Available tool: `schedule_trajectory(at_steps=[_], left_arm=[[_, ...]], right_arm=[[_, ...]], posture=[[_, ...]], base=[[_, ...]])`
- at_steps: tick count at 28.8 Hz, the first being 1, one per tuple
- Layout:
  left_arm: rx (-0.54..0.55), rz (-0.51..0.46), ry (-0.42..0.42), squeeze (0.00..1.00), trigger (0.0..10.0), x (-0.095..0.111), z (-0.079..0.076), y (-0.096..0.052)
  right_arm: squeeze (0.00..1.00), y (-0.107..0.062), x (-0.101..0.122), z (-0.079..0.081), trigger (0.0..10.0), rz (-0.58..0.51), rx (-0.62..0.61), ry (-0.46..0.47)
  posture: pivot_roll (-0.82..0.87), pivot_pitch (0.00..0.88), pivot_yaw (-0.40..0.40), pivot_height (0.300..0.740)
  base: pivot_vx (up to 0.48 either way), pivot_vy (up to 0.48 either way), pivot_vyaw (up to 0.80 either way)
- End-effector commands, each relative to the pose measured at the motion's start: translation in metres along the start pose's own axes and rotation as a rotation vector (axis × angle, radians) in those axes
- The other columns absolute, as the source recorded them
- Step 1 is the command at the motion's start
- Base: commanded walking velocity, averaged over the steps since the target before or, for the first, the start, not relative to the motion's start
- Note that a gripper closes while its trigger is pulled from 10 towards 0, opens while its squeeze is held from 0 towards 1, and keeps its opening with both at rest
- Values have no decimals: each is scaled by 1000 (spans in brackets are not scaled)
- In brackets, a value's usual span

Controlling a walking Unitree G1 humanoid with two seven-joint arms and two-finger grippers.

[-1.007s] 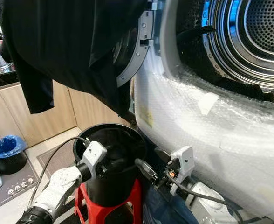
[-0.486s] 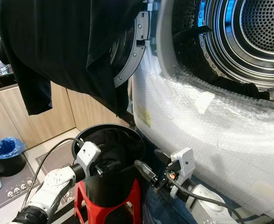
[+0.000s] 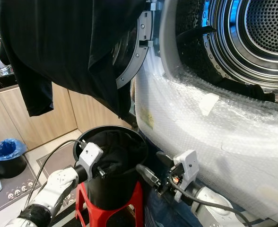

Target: Clothes washing

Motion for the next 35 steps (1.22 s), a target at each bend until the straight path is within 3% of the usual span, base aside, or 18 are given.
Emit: schedule_trajectory(at_steps=[1, 14, 15, 35], left_arm=[[-5, -2, 25, 0, 10000, 4, 1, 3], [16, 36, -11, 0, 10000, -3, 7, 3], [26, 33, -13, 0, 0, -2, 8, 3], [33, 44, -43, 0, 0, -13, 7, -3]], right_arm=[[0, -2, 5, 6, 10000, -4, 19, -6], [0, -16, 4, 18, 10000, 22, 19, 21], [0, -18, 4, 18, 10000, 28, 17, 21], [0, -24, 6, 21, 10000, 61, 24, 30]], posture=[[-139, 0, -21, 740], [-176, 8, -25, 740], [-189, 10, -26, 740], [-194, 5, -44, 740]], base=[[0, 0, 0], [0, 0, 0], [0, 0, 0], [0, 0, 0]])
Point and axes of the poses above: a point about 5 cm out from each wrist's last joint towards the gripper, its own y axis pointing out of the wrist towards the gripper, its own x axis along the axis of the wrist's last joint, z = x × y, the point moved 1 cm from there along y, pointing out of the wrist towards the gripper, and after that the axes turned 9 degrees about -y, right-handed, at the moved point
